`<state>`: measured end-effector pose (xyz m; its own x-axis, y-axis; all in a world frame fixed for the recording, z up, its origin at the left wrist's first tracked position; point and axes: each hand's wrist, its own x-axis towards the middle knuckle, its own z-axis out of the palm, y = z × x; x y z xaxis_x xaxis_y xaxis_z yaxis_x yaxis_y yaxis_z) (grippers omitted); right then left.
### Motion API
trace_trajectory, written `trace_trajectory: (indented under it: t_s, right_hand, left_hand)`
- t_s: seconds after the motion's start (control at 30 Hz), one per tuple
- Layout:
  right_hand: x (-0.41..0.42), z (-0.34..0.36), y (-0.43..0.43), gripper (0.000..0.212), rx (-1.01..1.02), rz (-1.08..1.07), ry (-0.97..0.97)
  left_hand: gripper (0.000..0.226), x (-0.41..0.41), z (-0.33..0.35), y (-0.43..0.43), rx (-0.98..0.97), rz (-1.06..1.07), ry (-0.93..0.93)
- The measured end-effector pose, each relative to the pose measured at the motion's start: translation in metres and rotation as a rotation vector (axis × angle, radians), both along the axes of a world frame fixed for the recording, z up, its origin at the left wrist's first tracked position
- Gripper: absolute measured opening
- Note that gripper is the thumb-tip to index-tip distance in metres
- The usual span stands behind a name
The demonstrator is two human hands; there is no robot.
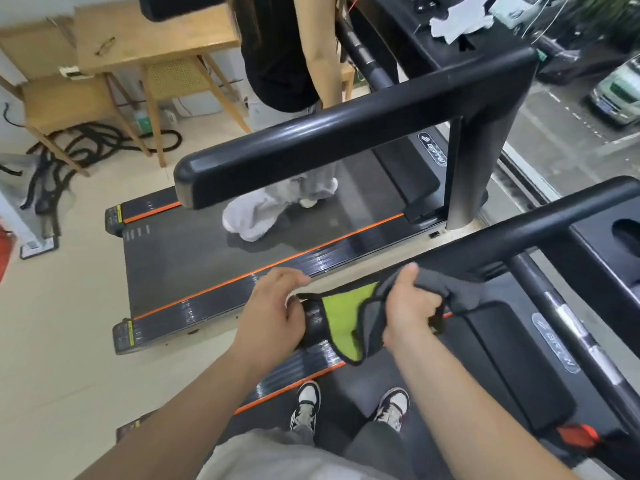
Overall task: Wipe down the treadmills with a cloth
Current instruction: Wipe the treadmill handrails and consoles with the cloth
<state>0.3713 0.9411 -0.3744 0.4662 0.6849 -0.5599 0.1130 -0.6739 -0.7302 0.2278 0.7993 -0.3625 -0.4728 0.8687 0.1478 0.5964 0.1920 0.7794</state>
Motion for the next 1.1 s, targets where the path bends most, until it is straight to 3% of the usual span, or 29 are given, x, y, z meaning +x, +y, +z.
trace_trajectory:
  t_s: [0.07,0.17,0.4,0.53,0.77,0.97,1.03,1.1]
  right_hand:
    - [0.000,0.006,0.002,0.085,0.032,-0.010,0.010]
    - [-0.022,0.012,-0.034,0.085,0.044,0.074,-0.046]
    - [-0.075,0.005,-0.128,0.093,-0.239,0.262,0.089]
    - [-0.049,0.011,-0.087,0.092,-0.318,0.252,0.077]
    - [0.049,0.026,0.061,0.091,-0.136,0.082,-0.014]
    - [0.042,0.025,0.040,0.061,-0.045,0.092,-0.109]
    - [0.030,0.020,0.006,0.054,-0.088,0.122,-0.002]
    - [0.033,0.018,-0.025,0.051,-0.198,0.249,0.239]
  left_hand:
    - [0.044,-0.001,-0.001,-0.003,0.009,0.009,0.004]
    - [0.045,-0.007,-0.001,-0.009,0.001,0.040,0.013]
    - [0.049,-0.023,0.000,-0.028,-0.053,0.107,0.041]
    - [0.046,-0.015,0.003,-0.015,-0.036,0.086,0.019]
    - [0.046,0.025,0.012,0.015,0.045,-0.066,0.028]
    - [0.043,0.040,0.009,0.019,0.062,-0.115,0.027]
    - [0.041,0.046,0.007,0.027,0.056,-0.132,0.007]
    - [0.039,0.053,0.005,0.037,-0.001,-0.144,0.001]
